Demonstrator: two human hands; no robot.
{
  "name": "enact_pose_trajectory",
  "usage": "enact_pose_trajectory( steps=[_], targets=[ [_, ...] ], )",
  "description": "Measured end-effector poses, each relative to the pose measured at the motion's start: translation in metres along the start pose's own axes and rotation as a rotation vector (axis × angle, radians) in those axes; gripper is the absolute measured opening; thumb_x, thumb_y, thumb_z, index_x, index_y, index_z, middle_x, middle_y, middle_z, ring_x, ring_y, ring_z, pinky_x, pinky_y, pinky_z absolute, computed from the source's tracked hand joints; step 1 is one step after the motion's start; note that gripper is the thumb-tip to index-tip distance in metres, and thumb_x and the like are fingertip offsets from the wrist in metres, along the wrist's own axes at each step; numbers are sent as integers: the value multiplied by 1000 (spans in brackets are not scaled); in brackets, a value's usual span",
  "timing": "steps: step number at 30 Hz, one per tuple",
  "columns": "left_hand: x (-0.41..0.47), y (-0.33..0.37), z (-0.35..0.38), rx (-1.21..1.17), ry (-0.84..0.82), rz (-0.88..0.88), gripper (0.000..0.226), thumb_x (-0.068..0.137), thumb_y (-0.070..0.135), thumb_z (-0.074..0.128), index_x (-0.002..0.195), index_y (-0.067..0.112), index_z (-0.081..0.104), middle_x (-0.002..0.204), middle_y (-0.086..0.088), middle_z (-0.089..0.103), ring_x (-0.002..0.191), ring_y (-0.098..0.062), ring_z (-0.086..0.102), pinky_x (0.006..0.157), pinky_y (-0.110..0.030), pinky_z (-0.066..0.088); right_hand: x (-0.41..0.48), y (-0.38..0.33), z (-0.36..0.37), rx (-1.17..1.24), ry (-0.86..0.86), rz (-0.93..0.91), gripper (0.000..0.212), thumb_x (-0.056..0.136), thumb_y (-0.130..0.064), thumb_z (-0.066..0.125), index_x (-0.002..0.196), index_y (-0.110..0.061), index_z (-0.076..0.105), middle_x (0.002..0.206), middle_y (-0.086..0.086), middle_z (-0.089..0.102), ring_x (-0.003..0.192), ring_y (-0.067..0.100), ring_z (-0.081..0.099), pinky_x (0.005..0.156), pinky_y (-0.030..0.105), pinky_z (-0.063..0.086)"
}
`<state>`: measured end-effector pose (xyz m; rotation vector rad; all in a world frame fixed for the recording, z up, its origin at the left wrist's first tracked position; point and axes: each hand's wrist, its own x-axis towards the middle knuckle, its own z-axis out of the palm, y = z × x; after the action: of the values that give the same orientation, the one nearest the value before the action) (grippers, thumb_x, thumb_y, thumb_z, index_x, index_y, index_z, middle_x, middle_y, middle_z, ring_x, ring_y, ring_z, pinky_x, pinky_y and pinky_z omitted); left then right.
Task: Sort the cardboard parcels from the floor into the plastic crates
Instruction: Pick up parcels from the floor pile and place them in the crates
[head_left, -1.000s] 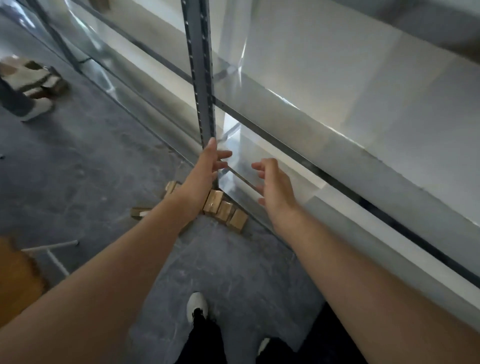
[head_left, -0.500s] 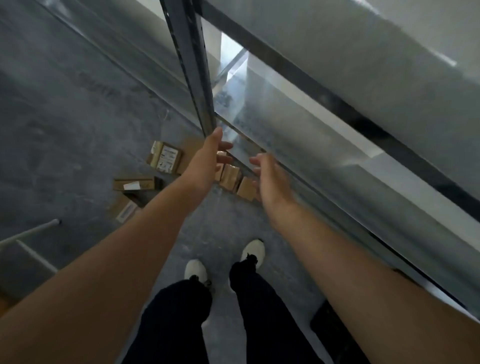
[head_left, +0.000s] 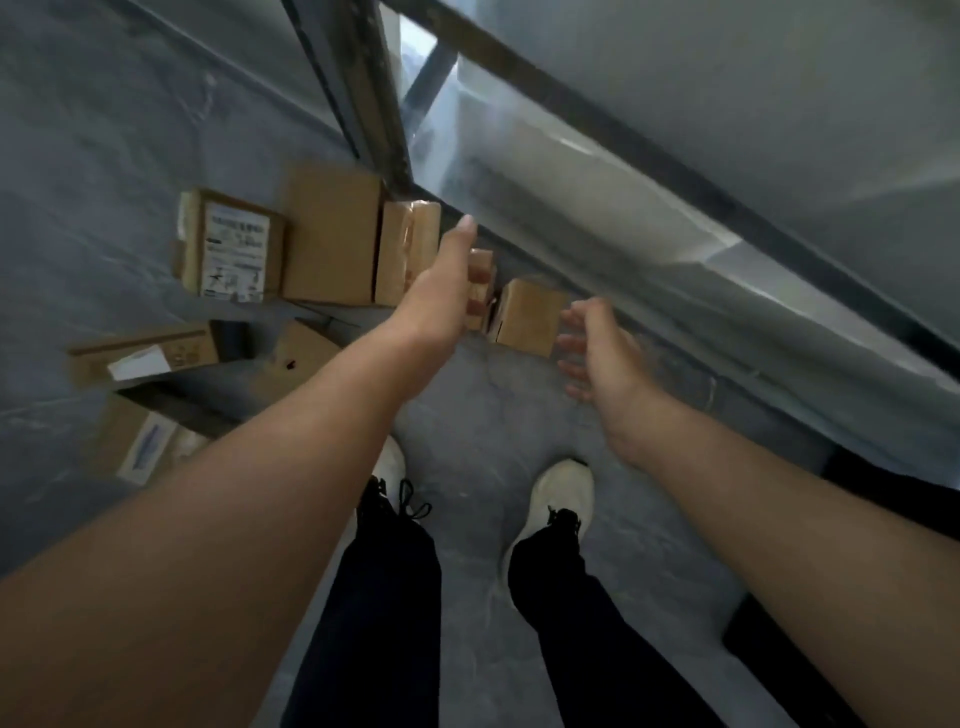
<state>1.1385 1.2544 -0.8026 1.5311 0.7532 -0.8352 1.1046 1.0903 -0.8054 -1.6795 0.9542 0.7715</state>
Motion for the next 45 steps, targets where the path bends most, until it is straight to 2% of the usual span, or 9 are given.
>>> enact_pose_trajectory(
  steps=[4,8,11,15,20,28,39,43,45],
  targets=[
    [51,-39,15,26,-21,-78,78,98,74,20,134,19,61,129,-9,64,113,-29,59,105,-49,43,59,45,22,24,12,16,40,111,-49,46,134,-24,67,127,-2,63,119,18,56,107,38,44],
    [95,-70,31,-1,-23,-119,76,96,76,22,128,21,62,130,-12,62,116,-35,58,106,-55,44,105,76,32,9,85,16,27,112,-50,44,115,-29,61,102,-13,56,110,16,56,101,39,46],
    [124,-84,42,-26,-19,-127,75,98,74,24,135,21,60,143,-12,55,127,-35,52,110,-56,40,135,90,33,3,142,6,32,111,-51,46,105,-24,61,105,-4,60,100,18,55,87,36,43],
    [146,-96,53,-91,-29,-135,72,99,71,27,141,20,57,145,-11,54,131,-29,50,113,-55,38,157,98,36,83,134,19,76,89,-69,46,138,-15,65,122,3,62,111,21,56,92,38,42],
    [139,-92,65,-74,-7,-126,72,100,69,28,145,19,50,137,-9,56,127,-26,52,114,-51,35,152,100,43,148,108,17,104,59,-83,42,139,-21,64,131,5,71,121,28,66,105,50,51],
    [50,-45,64,105,33,-134,80,100,72,20,149,15,48,147,-16,54,135,-33,49,119,-53,31,63,71,14,178,56,-23,69,86,-73,37,113,-23,76,115,6,77,112,26,72,107,54,56],
    [-106,23,36,95,94,-14,80,97,76,24,142,18,54,135,-20,59,128,-36,53,115,-52,36,-91,10,-18,269,17,-191,81,74,-82,45,118,-16,59,120,15,70,112,33,69,103,65,55],
    [-168,47,18,62,98,62,62,101,68,24,109,22,65,105,-8,69,102,-24,62,93,-39,46,-150,-8,-21,325,24,-225,79,72,-81,43,119,-21,65,115,9,74,110,29,71,103,60,58],
    [-201,59,9,73,68,113,63,104,64,24,124,17,62,105,-6,69,101,-23,63,89,-37,44,-180,-16,-20,356,55,-270,70,75,-80,41,105,-25,74,106,4,77,105,26,73,100,55,59]
  ],
)
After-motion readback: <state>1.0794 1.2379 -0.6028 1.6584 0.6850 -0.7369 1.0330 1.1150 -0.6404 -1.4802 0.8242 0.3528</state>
